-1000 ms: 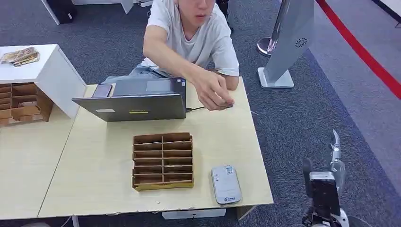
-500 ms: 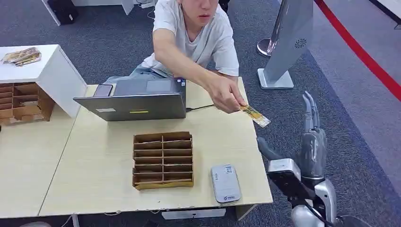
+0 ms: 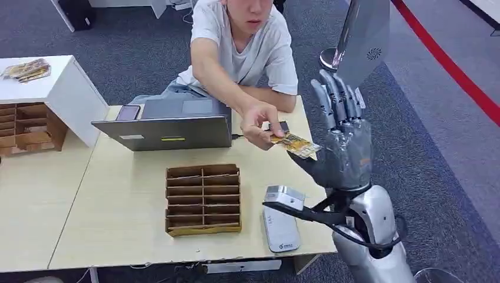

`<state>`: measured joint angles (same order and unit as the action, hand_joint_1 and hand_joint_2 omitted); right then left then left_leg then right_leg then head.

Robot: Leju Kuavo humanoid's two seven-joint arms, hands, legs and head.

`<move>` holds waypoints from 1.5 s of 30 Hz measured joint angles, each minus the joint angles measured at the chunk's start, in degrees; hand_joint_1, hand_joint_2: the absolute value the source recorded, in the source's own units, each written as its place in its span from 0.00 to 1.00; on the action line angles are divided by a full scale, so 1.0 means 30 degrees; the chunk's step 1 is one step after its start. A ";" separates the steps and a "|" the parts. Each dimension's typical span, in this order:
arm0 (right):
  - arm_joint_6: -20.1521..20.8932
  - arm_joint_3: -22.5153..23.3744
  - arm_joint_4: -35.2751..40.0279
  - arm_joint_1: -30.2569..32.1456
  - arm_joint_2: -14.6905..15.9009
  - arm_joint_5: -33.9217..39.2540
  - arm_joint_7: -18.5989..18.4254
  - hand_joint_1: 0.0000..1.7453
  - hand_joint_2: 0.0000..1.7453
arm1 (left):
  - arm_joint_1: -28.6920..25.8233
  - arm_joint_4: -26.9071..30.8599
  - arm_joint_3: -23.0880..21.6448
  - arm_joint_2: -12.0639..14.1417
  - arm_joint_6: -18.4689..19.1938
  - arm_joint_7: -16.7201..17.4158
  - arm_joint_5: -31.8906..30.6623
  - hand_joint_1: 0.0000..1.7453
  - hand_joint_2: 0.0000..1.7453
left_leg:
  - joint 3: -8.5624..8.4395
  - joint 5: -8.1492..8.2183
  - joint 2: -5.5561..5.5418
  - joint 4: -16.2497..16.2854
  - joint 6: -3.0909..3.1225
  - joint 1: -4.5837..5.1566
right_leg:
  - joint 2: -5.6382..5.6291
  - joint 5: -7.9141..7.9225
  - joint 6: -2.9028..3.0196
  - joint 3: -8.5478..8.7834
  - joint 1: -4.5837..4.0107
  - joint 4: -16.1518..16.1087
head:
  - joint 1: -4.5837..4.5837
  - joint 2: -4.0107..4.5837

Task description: Pass the card to the sensor for recognition and then transmit it.

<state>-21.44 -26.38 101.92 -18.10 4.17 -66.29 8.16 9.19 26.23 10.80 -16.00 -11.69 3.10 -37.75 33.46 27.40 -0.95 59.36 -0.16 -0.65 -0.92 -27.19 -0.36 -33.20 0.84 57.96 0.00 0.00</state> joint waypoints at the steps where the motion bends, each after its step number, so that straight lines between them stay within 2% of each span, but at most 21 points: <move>1: -0.0059 -0.0279 -0.0199 -0.0315 0.0096 -0.0154 -0.0133 0.00 1.00 | 0.0028 -0.0015 -0.0199 0.0007 0.0022 0.0088 0.0133 0.00 0.00 | 0.0003 -0.0004 -0.0014 0.0001 -0.0006 -0.0001 | 0.0009 0.0000 -0.0001 0.0000 0.0000 0.0000 | 0.0000 0.0000; 7: -0.0670 -0.1544 -0.0984 -0.1510 0.0692 -0.2031 -0.0983 0.00 1.00 | -0.0011 -0.0109 -0.1297 0.0269 -0.0035 0.0037 0.1026 0.00 0.00 | 0.0028 -0.0001 -0.0026 -0.0002 -0.0006 -0.0002 | 0.0017 -0.0003 -0.0003 -0.0005 -0.0003 0.0000 | 0.0000 0.0000; 12: -0.0838 -0.2486 -0.1473 -0.2113 0.1276 -0.3104 -0.1874 0.00 1.00 | -0.0407 -0.0109 -0.2961 0.0700 -0.0444 -0.0364 0.2704 0.00 0.00 | 0.0033 0.0001 -0.0030 -0.0002 -0.0003 0.0001 | 0.0019 -0.0006 -0.0007 -0.0011 0.0000 -0.0003 | -0.0007 0.0000; 16: -0.0853 -0.2865 -0.2042 -0.2542 0.1545 -0.3133 -0.1888 0.00 1.00 | -0.0072 -0.0138 -0.3820 0.0845 -0.0167 0.0555 0.3178 0.00 0.00 | 0.0035 -0.0001 -0.0033 0.0000 -0.0003 0.0001 | 0.0024 -0.0004 -0.0008 -0.0013 0.0000 -0.0003 | 0.0000 0.0000; 19: -0.0845 -0.3061 -0.2317 -0.2686 0.1640 -0.2931 -0.1808 0.00 1.00 | 0.0095 -0.0189 -0.4220 0.0925 -0.0123 0.0758 0.3388 0.00 0.00 | 0.0030 -0.0002 -0.0019 0.0000 -0.0005 0.0000 | 0.0021 0.0005 -0.0007 -0.0015 -0.0001 -0.0002 | 0.0000 0.0000; 37: -0.0831 -0.3521 -0.2682 -0.2841 0.1800 -0.2573 -0.1699 0.02 1.00 | 0.0133 -0.0277 -0.4897 0.1078 -0.0094 0.0736 0.3665 0.00 0.00 | 0.0039 -0.0001 -0.0028 0.0001 -0.0005 0.0000 | 0.0022 0.0002 -0.0011 -0.0022 -0.0001 -0.0002 | 0.0000 0.0000; 38: -0.0831 -0.3520 -0.2682 -0.2842 0.1807 -0.2529 -0.1684 0.48 1.00 | 0.0133 -0.0277 -0.4934 0.1086 -0.0094 0.0736 0.3673 0.00 0.00 | 0.0039 -0.0001 -0.0028 0.0001 -0.0005 0.0000 | 0.0022 0.0002 -0.0011 -0.0022 -0.0001 -0.0002 | 0.0000 0.0000; 39: -0.0831 -0.3528 -0.2682 -0.2843 0.1807 -0.2499 -0.1655 0.83 1.00 | 0.0133 -0.0284 -0.4978 0.1100 -0.0094 0.0736 0.3687 0.00 0.00 | 0.0039 -0.0001 -0.0028 0.0001 -0.0005 0.0000 | 0.0022 0.0002 -0.0011 -0.0023 -0.0001 -0.0002 | 0.0000 0.0000; 40: -0.0838 -0.3535 -0.2682 -0.2842 0.1815 -0.2463 -0.1633 0.91 1.00 | 0.0133 -0.0284 -0.5014 0.1100 -0.0094 0.0736 0.3731 0.00 0.00 | 0.0039 -0.0001 -0.0028 0.0001 -0.0005 0.0000 | 0.0022 0.0002 -0.0011 -0.0023 -0.0001 -0.0002 | 0.0000 0.0000; 41: -0.0838 -0.3542 -0.2682 -0.2843 0.1815 -0.2412 -0.1560 0.93 1.00 | 0.0135 -0.0284 -0.5051 0.1107 -0.0094 0.0736 0.3746 0.00 0.00 | 0.0039 -0.0001 -0.0028 0.0001 -0.0005 0.0000 | 0.0022 0.0002 -0.0011 -0.0023 -0.0001 -0.0002 | 0.0000 0.0000; 42: -0.0838 -0.3550 -0.2682 -0.2843 0.1815 -0.2346 -0.1480 1.00 1.00 | 0.0137 -0.0291 -0.5102 0.1122 -0.0094 0.0736 0.3789 0.00 0.00 | 0.0039 -0.0001 -0.0028 0.0001 -0.0005 -0.0001 | 0.0022 0.0002 -0.0011 -0.0023 -0.0001 -0.0002 | 0.0000 0.0000; 45: -0.0838 -0.3564 -0.2682 -0.2845 0.1821 -0.2274 -0.1364 1.00 1.00 | 0.0158 -0.0305 -0.5151 0.1165 -0.0094 0.0736 0.3899 0.00 0.00 | 0.0040 -0.0001 -0.0028 0.0000 -0.0005 -0.0001 | 0.0022 0.0002 -0.0011 -0.0024 -0.0002 -0.0002 | 0.0000 0.0000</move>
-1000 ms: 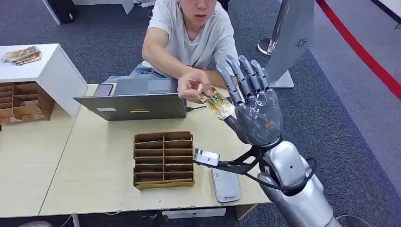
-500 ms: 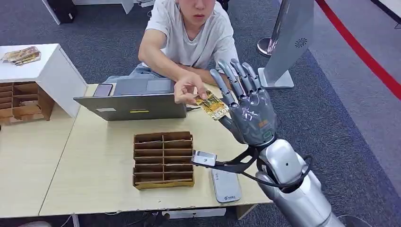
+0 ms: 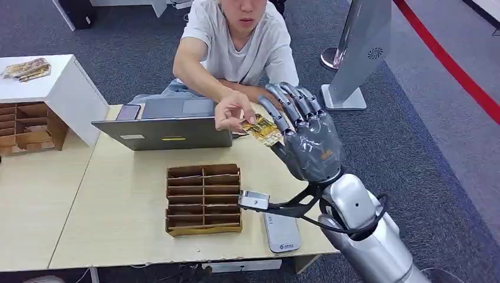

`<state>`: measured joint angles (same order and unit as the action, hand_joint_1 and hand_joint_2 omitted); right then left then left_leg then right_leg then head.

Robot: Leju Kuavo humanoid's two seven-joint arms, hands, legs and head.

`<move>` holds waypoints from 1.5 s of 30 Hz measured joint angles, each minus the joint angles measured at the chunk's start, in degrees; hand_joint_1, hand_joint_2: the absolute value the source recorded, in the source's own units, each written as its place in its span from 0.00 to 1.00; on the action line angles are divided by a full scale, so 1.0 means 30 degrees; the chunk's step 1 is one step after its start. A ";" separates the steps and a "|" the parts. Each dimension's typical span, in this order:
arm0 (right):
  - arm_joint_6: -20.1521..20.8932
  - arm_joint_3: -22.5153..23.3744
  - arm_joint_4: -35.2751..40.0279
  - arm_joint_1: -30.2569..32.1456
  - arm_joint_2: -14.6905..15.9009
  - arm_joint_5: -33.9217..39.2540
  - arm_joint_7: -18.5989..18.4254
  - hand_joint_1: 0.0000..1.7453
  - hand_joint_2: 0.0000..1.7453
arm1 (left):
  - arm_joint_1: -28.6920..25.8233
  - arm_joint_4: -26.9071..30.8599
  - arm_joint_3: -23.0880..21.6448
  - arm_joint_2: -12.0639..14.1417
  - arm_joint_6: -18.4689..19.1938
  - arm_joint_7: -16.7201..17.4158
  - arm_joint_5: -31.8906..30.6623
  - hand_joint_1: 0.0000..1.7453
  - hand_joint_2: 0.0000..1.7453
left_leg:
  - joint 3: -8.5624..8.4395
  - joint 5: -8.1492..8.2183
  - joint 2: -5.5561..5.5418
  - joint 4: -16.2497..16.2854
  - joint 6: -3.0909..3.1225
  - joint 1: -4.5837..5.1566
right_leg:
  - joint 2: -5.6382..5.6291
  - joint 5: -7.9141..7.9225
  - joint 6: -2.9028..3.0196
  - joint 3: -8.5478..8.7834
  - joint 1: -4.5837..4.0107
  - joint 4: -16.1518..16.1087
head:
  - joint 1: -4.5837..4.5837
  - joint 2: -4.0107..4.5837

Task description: Pass the card to the sensor for recognition and then transmit it.

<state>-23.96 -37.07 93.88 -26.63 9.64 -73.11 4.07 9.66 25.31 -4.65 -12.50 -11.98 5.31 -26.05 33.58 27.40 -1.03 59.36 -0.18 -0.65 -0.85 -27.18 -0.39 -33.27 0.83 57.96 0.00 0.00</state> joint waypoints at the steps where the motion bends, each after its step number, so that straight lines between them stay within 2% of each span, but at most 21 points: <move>1: 0.0000 -0.0015 0.0000 0.0001 0.0001 0.0036 0.0029 1.00 1.00 | 0.0002 0.0000 -0.0008 0.0008 0.0000 0.0000 0.0015 0.00 0.00 | 0.0000 0.0000 0.0000 0.0000 0.0000 0.0000 | 0.0000 0.0000 0.0000 0.0000 0.0000 0.0000 | 0.0000 0.0000; 27: -0.0001 -0.0022 0.0000 -0.0059 0.0000 0.0625 0.0363 1.00 1.00 | 0.0065 -0.0124 -0.0212 0.0066 0.0051 -0.0029 0.0292 0.00 0.00 | -0.0001 0.0000 0.0005 0.0000 0.0000 0.0000 | 0.0000 0.0000 0.0000 0.0000 0.0000 0.0001 | 0.0000 0.0000; 41: 0.1560 0.0066 0.0700 0.0441 -0.0007 0.5640 0.2470 1.00 1.00 | 0.0003 -0.0146 -0.0416 0.0197 -0.0248 -0.0583 0.1290 0.00 0.00 | 0.0003 0.0001 0.0006 -0.0001 0.0000 -0.0002 | -0.0001 0.0000 0.0001 -0.0006 -0.0001 0.0001 | -0.0007 0.0000; 45: 0.2822 0.0131 0.0831 0.0545 -0.0043 0.7492 0.2871 1.00 1.00 | -0.0011 -0.0146 -0.0416 0.0248 -0.0299 -0.0641 0.1574 0.00 0.00 | 0.0003 0.0001 0.0006 -0.0002 0.0000 -0.0002 | -0.0001 0.0000 0.0001 -0.0006 -0.0002 0.0001 | 0.0000 0.0000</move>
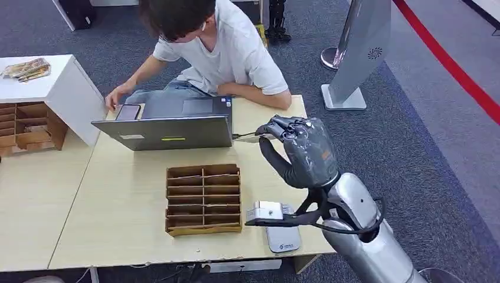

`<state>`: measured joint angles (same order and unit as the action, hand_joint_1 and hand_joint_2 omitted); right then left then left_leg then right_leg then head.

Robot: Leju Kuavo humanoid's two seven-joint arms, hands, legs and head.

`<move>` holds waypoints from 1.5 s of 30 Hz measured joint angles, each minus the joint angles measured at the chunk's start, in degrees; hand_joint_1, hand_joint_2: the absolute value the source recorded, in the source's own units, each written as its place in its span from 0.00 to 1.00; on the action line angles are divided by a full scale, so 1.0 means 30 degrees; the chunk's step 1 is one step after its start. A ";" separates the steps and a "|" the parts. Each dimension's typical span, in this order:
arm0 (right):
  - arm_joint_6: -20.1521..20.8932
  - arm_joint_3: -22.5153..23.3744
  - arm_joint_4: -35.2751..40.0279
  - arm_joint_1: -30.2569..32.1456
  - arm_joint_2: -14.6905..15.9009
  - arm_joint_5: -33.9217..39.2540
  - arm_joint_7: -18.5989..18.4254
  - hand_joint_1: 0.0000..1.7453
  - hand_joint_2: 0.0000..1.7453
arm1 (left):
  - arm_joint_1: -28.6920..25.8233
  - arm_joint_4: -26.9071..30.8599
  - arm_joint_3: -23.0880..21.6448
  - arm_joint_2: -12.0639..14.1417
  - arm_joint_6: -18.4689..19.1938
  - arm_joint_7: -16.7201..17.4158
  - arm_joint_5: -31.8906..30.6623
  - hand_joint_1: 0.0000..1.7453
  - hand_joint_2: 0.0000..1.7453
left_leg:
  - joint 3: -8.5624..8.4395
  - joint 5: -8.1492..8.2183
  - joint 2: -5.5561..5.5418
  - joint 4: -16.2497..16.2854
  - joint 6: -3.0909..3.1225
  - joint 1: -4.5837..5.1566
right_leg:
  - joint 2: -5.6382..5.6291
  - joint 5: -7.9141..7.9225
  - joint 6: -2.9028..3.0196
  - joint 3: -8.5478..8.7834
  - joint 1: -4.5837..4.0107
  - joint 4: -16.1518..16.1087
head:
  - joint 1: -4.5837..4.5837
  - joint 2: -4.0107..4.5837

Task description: Pass the card to the sensor for recognition and then transmit it.

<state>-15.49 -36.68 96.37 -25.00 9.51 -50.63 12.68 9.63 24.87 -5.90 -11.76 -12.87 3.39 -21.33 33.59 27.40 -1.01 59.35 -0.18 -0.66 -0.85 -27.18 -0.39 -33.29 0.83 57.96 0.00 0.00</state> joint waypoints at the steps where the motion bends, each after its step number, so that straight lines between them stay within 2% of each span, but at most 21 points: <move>1: 0.0492 0.0022 0.0000 0.0020 -0.0007 0.0651 0.0079 1.00 1.00 | -0.0003 0.0000 0.0000 0.0022 0.0000 -0.0036 0.0094 0.00 0.00 | 0.0000 0.0000 0.0001 0.0000 0.0000 0.0000 | 0.0000 0.0000 0.0000 0.0000 0.0000 0.0000 | 0.0000 0.0000; 7: 0.3249 0.0204 -0.0146 0.0049 -0.0117 0.3890 0.0320 1.00 1.00 | -0.0036 0.0000 0.0000 0.0131 -0.0219 -0.0226 0.0481 0.00 0.00 | 0.0000 -0.0002 0.0001 0.0000 -0.0001 0.0000 | 0.0000 0.0001 0.0000 0.0002 -0.0001 0.0002 | 0.0000 0.0000; 12: 0.5394 0.0379 -0.0778 0.0057 -0.0175 0.6574 0.0007 1.00 1.00 | -0.0055 0.0000 0.0000 0.0138 -0.0495 -0.0277 0.0852 0.00 0.00 | 0.0005 -0.0001 -0.0003 0.0000 -0.0001 0.0002 | 0.0003 0.0000 0.0000 0.0001 0.0001 0.0001 | 0.0000 0.0000; 16: 0.6388 0.0379 -0.1553 0.0089 -0.0255 0.8050 -0.0453 1.00 1.00 | -0.0055 0.0000 0.0000 0.0138 -0.0641 -0.0248 0.1078 0.00 0.00 | 0.0004 -0.0001 -0.0004 0.0000 0.0000 0.0001 | 0.0003 0.0000 0.0000 0.0001 0.0001 0.0001 | 0.0000 0.0000; 34: 0.8587 0.0284 -0.4501 0.0378 -0.0299 1.2003 -0.1989 1.00 1.00 | -0.0040 -0.0007 0.0000 0.0117 -0.1341 0.0058 0.1836 0.00 0.00 | 0.0003 -0.0001 -0.0002 0.0001 0.0000 0.0001 | 0.0001 0.0000 0.0000 -0.0001 0.0000 0.0000 | 0.0000 0.0000; 45: 0.9178 -0.0022 -0.5392 0.0359 0.0197 1.3104 -0.2193 1.00 1.00 | -0.0040 -0.0015 -0.0007 0.0109 -0.1697 0.0080 0.2047 0.00 0.00 | 0.0002 -0.0001 -0.0003 0.0002 0.0000 0.0001 | 0.0002 0.0000 0.0000 -0.0001 0.0001 0.0000 | 0.0000 0.0000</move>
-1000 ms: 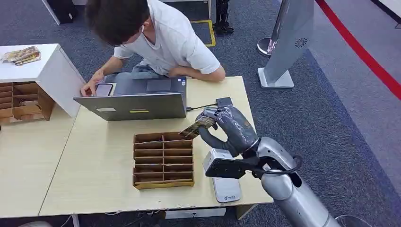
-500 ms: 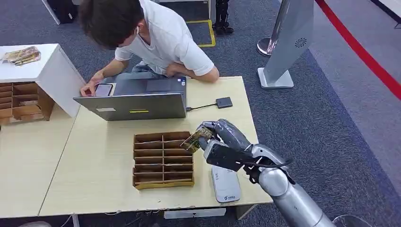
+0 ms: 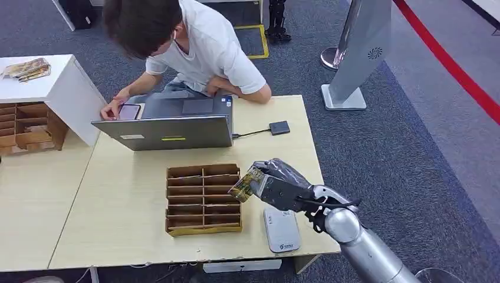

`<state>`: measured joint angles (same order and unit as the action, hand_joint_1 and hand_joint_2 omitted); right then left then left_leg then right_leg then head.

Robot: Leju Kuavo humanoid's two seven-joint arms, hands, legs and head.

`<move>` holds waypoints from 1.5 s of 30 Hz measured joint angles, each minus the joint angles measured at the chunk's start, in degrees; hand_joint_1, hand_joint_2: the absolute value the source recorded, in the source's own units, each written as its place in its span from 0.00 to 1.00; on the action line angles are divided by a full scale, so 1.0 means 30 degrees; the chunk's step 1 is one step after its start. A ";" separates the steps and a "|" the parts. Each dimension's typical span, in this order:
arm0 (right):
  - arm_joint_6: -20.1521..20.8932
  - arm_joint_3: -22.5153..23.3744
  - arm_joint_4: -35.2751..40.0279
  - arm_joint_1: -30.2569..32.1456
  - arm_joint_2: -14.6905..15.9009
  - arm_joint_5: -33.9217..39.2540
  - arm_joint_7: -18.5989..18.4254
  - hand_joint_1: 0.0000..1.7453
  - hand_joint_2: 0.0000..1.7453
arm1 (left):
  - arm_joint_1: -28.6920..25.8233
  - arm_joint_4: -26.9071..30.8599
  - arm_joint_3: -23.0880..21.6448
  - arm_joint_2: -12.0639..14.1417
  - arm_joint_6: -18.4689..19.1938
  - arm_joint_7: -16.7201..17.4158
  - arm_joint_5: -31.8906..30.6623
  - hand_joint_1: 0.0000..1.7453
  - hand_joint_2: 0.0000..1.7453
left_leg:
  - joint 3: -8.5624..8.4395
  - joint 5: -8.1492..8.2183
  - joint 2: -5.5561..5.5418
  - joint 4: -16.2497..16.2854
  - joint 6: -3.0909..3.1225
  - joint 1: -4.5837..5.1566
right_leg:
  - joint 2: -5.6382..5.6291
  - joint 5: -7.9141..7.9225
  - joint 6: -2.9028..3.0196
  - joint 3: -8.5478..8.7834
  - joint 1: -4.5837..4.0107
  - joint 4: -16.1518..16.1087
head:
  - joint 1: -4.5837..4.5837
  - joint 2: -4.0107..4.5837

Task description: Pass the card to the sensor for recognition and then transmit it.

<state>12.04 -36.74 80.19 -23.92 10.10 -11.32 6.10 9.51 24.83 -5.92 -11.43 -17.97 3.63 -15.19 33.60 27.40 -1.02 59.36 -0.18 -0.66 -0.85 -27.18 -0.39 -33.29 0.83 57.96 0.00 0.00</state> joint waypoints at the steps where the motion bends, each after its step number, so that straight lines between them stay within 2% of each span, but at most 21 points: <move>1: 0.0029 -0.0029 -0.0051 -0.0007 0.0029 0.0058 -0.0022 1.00 1.00 | 0.0000 0.0000 0.0007 0.0000 -0.0007 0.0000 0.0015 0.00 0.00 | 0.0000 0.0000 0.0000 0.0000 0.0000 0.0000 | 0.0000 0.0000 0.0000 0.0000 0.0000 0.0000 | 0.0000 0.0000; 9: 0.0815 -0.0503 -0.0596 -0.0520 0.0889 0.1172 -0.0379 1.00 1.00 | 0.0025 -0.0109 -0.0022 0.0000 -0.0313 -0.0007 0.0335 0.00 0.00 | 0.0002 0.0000 0.0000 0.0001 0.0000 0.0002 | 0.0001 0.0001 -0.0002 0.0003 0.0002 0.0000 | 0.0000 0.0000; 11: 0.1071 -0.0669 -0.0721 -0.0644 0.1186 0.1427 -0.0429 1.00 1.00 | -0.0050 -0.0124 -0.0087 0.0022 -0.0356 -0.0341 0.0567 0.00 0.00 | 0.0002 0.0000 0.0000 0.0001 0.0001 0.0003 | 0.0001 0.0002 -0.0003 0.0004 0.0003 -0.0001 | 0.0000 0.0000; 14: 0.1231 -0.1057 -0.0765 -0.0772 0.1683 0.1742 -0.0685 1.00 1.00 | -0.0363 -0.0124 -0.0532 0.0102 -0.0474 -0.0736 0.1174 0.00 0.00 | 0.0003 0.0001 -0.0001 0.0002 0.0002 0.0003 | 0.0001 0.0002 -0.0003 0.0002 0.0004 -0.0001 | 0.0000 0.0000; 25: 0.1705 -0.2244 -0.1180 -0.1430 0.3190 0.2433 -0.1297 1.00 1.00 | -0.0523 -0.0131 -0.1777 0.0343 -0.0975 -0.0750 0.2541 0.00 0.00 | 0.0003 0.0002 -0.0001 0.0002 0.0003 0.0003 | 0.0003 0.0002 -0.0004 0.0002 0.0003 -0.0002 | 0.0000 0.0000; 35: 0.1683 -0.3104 -0.1428 -0.1609 0.3891 0.2608 -0.1778 1.00 1.00 | -0.0509 -0.0138 -0.2922 0.0532 -0.1239 -0.0729 0.3388 0.00 0.00 | 0.0004 0.0003 -0.0006 0.0002 0.0003 0.0002 | 0.0005 0.0001 -0.0005 0.0001 0.0003 -0.0003 | 0.0000 0.0000; 45: 0.1690 -0.3519 -0.1799 -0.1624 0.4160 0.2732 -0.1829 1.00 1.00 | -0.0468 -0.0146 -0.3403 0.0605 -0.1333 -0.0678 0.3577 0.00 0.00 | 0.0003 0.0002 -0.0003 0.0004 0.0003 0.0003 | 0.0004 0.0002 -0.0006 0.0002 0.0003 -0.0002 | 0.0000 0.0000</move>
<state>17.11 -47.30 74.79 -28.79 22.58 -3.13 0.61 8.10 24.39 -16.13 -9.62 -21.97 1.60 -4.46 33.61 27.41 -1.03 59.37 -0.17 -0.65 -0.84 -27.18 -0.40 -33.29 0.84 57.95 0.00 0.00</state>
